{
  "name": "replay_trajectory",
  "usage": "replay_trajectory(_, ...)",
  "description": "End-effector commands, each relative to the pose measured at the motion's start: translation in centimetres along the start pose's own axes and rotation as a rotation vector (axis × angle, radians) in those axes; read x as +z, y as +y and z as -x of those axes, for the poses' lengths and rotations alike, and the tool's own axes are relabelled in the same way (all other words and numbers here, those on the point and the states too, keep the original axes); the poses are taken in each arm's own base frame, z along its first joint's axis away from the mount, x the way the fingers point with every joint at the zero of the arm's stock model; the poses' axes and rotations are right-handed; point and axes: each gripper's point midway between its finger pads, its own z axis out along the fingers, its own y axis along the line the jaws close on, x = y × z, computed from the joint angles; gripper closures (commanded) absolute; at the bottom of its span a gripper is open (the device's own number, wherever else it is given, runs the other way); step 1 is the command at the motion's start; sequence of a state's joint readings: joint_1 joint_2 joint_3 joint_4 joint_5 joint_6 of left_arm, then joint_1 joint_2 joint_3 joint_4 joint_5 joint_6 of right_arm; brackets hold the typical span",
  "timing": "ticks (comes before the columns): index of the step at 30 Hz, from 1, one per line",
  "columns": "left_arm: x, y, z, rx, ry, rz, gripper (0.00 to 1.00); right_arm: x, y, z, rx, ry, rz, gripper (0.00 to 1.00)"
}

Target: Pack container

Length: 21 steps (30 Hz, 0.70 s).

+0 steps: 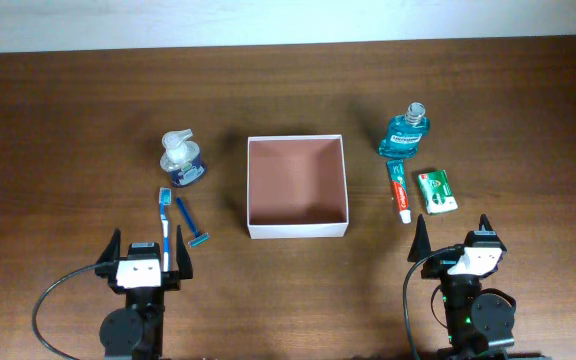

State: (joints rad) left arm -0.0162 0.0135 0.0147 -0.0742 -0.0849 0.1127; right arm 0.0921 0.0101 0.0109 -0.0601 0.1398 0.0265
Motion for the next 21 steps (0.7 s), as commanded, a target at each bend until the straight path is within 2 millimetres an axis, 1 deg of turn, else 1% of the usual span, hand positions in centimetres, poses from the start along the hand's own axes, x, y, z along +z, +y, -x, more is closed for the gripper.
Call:
replay_trajectory(1,0.0,-0.05,-0.12,0.014,-0.002,-0.004,0.0,0.01,-0.17,-0.3,0.003,0.006,-0.006,0.01)
replay_trajectory(21,0.0,-0.05,-0.12,0.014,-0.002,-0.004,0.01,0.01,-0.17,-0.3,0.003,0.006,-0.006,0.01)
